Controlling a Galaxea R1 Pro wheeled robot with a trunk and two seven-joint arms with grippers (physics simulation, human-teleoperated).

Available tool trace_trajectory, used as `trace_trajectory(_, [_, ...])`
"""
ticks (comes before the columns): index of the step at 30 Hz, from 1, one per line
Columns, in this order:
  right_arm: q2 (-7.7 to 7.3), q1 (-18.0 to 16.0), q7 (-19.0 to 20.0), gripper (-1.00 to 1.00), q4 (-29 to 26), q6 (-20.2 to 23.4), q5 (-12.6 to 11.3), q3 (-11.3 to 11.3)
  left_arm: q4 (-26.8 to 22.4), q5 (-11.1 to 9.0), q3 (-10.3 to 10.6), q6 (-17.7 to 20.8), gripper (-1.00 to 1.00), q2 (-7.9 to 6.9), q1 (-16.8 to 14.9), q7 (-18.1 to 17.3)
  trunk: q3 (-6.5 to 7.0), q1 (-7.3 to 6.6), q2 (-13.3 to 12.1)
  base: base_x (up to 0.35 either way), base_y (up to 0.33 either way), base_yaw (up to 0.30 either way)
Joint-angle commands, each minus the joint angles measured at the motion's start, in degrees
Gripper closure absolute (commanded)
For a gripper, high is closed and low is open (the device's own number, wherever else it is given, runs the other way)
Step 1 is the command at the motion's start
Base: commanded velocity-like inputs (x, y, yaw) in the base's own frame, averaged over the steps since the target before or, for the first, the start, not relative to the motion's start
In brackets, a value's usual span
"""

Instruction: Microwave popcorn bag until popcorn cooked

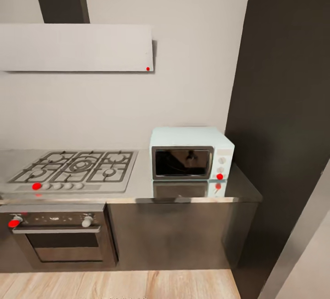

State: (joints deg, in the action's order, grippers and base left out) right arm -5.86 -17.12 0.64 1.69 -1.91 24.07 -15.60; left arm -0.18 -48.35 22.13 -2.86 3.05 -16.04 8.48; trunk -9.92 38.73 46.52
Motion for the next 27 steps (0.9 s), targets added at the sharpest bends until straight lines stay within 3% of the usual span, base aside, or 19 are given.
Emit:
trace_trajectory(1, [-0.04,-0.07,0.07,-1.00,0.16,-0.22,0.46,-0.48,0.01,-0.43,0.48,-0.13,-1.00,0.03,-0.04,0.22,-0.08,0.01,0.06,0.000,0.000,0.245])
trace_trajectory(14, [-0.03,-0.08,0.14,-1.00,0.16,-0.32,0.46,-0.48,0.01,-0.40,0.54,-0.13,-1.00,0.03,-0.04,0.22,-0.08,0.01,0.06,0.000,0.000,0.031])
trace_trajectory(22, [0.97,-0.10,0.47,-1.00,-0.03,-0.21,0.89,-0.73,0.01,-0.38,0.53,-0.17,-1.00,0.03,-0.04,0.22,-0.08,0.01,0.06,0.000,0.000,0.000])
trace_trajectory(24, [2.04,-0.10,1.41,-1.00,-2.37,0.00,0.94,-0.74,0.01,-0.35,0.54,-0.15,-1.00,0.03,-0.04,0.22,-0.08,0.01,0.06,0.000,0.000,0.000])
trace_trajectory(26, [4.59,-0.10,2.32,-1.00,-10.46,1.75,0.84,-0.74,0.01,-0.34,0.54,-0.13,-1.00,0.08,-0.04,0.22,-0.08,0.01,0.06,0.000,0.000,0.000])
trace_trajectory(27, [5.74,-0.10,2.71,-1.00,-18.40,5.95,0.65,-0.76,0.01,-0.34,0.54,-0.13,-1.00,0.10,-0.04,0.22,-0.08,0.01,0.06,0.000,0.000,0.000])
